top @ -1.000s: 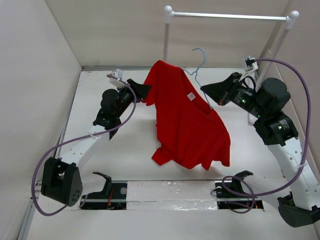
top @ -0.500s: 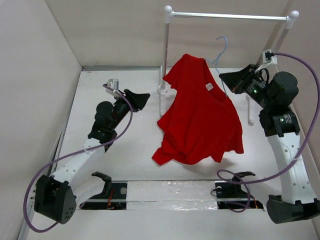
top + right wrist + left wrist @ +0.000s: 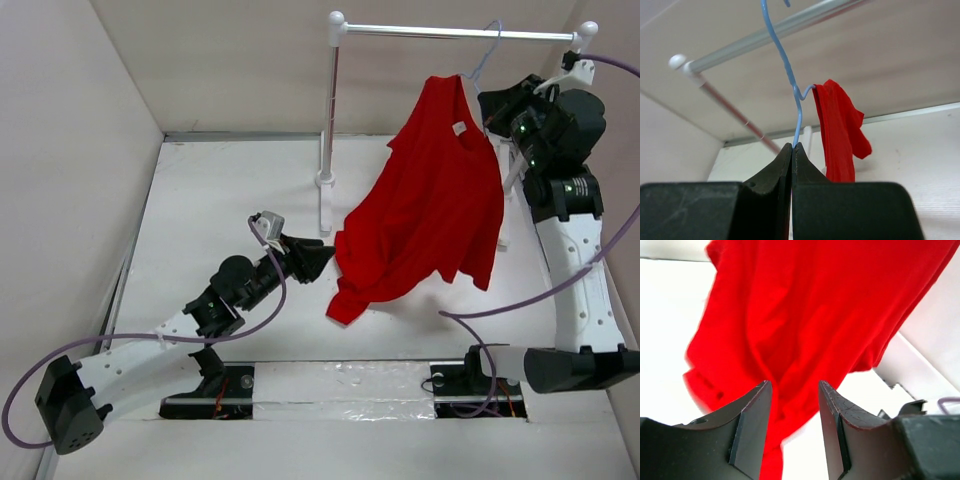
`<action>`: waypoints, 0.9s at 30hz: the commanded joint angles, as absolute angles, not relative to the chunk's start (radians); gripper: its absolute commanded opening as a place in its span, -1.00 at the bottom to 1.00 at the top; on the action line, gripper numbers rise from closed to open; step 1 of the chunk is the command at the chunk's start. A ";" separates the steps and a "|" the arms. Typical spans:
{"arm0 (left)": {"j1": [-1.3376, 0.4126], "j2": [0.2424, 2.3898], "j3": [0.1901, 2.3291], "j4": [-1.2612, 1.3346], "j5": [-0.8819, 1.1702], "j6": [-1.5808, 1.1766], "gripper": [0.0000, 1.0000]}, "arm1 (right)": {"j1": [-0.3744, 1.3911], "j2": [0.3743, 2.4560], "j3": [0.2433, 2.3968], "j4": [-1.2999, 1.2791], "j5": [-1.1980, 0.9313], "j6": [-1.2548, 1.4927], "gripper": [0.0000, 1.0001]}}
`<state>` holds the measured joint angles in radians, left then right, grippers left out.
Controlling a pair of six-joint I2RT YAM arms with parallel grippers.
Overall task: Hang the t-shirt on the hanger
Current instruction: Place the hanger at the clothesline.
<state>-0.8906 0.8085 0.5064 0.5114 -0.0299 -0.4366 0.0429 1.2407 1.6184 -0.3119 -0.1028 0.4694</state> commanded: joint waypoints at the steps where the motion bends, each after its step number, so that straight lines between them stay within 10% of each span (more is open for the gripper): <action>1: -0.902 0.775 0.474 0.577 -0.097 -0.377 -0.23 | 0.011 1.281 1.732 -0.270 0.046 0.425 -1.00; 27: -0.902 0.833 0.460 0.624 -0.064 -0.407 -0.23 | -0.320 1.594 1.935 -0.301 -0.164 0.434 -1.00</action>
